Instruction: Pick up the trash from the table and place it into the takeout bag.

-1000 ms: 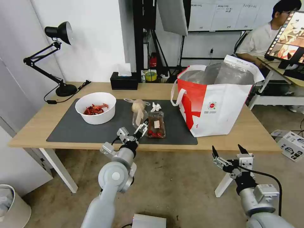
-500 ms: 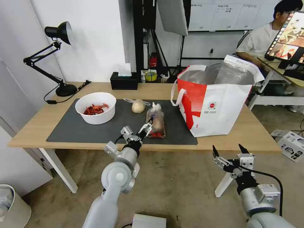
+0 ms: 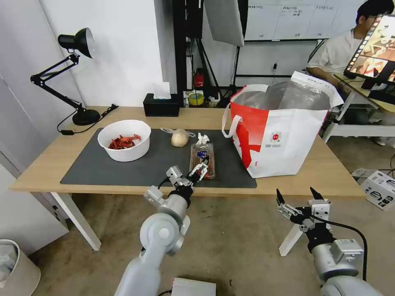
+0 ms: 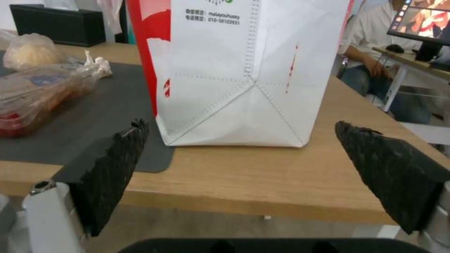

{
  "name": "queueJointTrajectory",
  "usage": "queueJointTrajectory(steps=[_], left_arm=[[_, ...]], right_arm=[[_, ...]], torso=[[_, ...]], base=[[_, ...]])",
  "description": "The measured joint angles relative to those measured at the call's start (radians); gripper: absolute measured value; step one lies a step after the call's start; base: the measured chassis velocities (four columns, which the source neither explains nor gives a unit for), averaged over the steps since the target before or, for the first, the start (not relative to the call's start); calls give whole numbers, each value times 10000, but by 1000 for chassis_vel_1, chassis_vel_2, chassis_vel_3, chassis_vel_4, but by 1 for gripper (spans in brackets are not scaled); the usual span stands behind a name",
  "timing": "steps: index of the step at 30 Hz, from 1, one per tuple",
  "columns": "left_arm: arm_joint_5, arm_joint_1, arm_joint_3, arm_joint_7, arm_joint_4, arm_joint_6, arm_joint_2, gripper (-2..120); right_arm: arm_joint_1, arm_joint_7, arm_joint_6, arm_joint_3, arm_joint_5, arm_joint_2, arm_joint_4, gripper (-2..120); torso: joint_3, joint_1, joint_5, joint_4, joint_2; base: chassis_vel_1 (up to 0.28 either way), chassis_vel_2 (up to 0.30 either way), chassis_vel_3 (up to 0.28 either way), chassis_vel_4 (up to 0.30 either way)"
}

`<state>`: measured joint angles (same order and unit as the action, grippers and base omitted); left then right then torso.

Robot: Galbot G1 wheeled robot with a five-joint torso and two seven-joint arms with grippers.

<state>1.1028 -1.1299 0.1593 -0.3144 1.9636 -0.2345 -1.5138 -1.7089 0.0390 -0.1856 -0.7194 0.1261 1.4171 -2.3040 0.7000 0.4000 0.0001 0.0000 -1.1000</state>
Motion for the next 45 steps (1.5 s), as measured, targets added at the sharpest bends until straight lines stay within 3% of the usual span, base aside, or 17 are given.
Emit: queueJointTrajectory(steps=[21,29,45], left_arm=[[128,705,-244,-551,-1098,163,60,0],[181,923,-343,-754,-1481,168,133,0],[189,883,-286,-865,-1393,162,279,0]], right_arm=[[164,-40,-10,45,69,-271,46,100],[562,-71,-195,162,888,-901,117,100],[1838,-425,-1214,870,3456,-2344,187,100]], torso=[[0,1,0,0,0],[1,0,-1,-1,0],[0,1,-1,0,0]], base=[[0,0,0,0],[0,0,0,0],[0,0,0,0]])
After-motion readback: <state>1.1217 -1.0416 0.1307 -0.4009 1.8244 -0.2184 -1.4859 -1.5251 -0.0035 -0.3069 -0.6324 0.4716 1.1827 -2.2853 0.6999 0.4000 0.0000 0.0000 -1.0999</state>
